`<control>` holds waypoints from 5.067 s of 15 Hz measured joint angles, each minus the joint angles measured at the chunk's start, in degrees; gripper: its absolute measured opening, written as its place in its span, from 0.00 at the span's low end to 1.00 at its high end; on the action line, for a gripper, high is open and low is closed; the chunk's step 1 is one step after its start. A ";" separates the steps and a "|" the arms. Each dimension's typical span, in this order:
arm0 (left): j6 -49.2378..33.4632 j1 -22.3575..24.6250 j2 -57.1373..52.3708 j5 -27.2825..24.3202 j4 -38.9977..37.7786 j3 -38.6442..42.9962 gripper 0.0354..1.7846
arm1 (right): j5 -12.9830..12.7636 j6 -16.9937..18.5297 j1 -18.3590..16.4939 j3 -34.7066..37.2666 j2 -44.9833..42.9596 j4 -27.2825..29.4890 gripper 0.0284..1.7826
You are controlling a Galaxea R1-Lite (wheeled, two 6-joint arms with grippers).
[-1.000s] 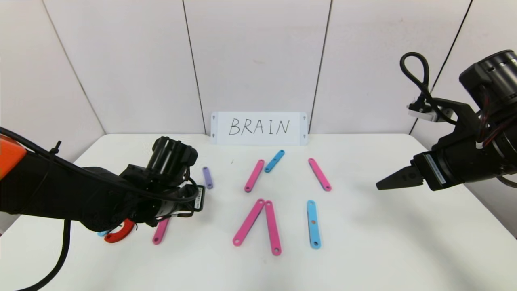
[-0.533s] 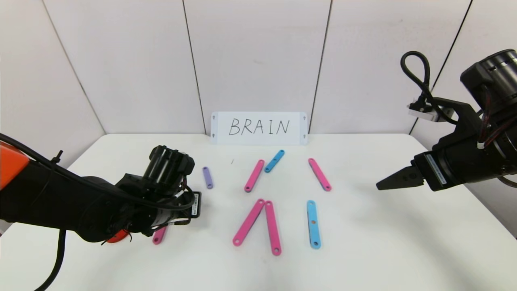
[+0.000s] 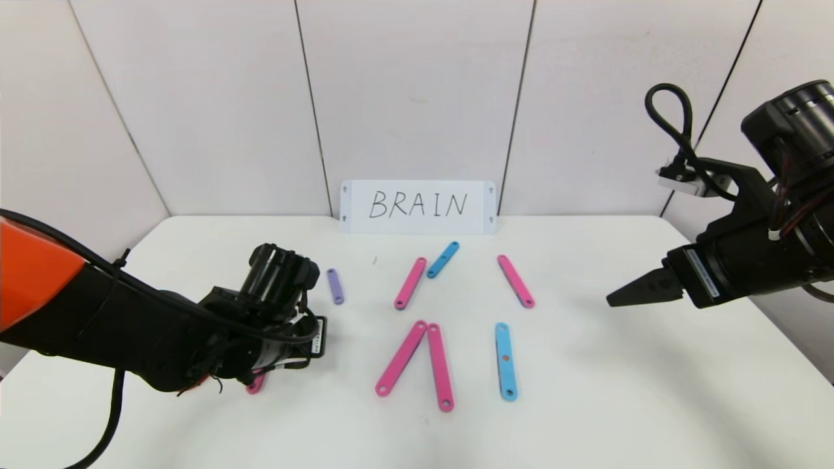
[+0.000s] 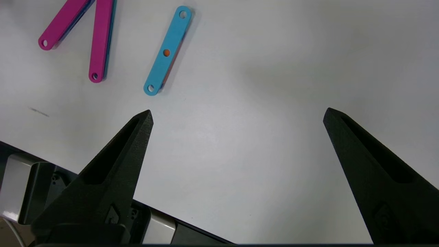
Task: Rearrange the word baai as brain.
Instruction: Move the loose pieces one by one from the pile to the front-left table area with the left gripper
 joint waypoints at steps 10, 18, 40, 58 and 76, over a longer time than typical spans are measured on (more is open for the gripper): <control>0.62 0.44 1.84 -0.06 -4.35 1.13 0.26 | 0.00 0.02 0.00 0.00 0.18 0.00 0.98; 1.76 0.66 1.67 -0.06 -4.55 0.83 0.91 | 0.00 -0.07 0.28 0.27 0.38 -0.10 0.98; 2.21 2.84 -1.91 -0.15 -5.07 3.71 0.97 | -2.89 0.00 1.49 0.79 0.40 -0.10 0.98; 2.10 1.38 1.76 -0.61 -7.58 4.89 0.97 | -2.94 0.00 1.50 0.73 0.40 -0.11 0.98; 4.55 6.25 -0.56 -0.02 -7.13 -0.62 0.97 | -2.72 -0.16 2.01 1.34 -0.01 -0.13 0.98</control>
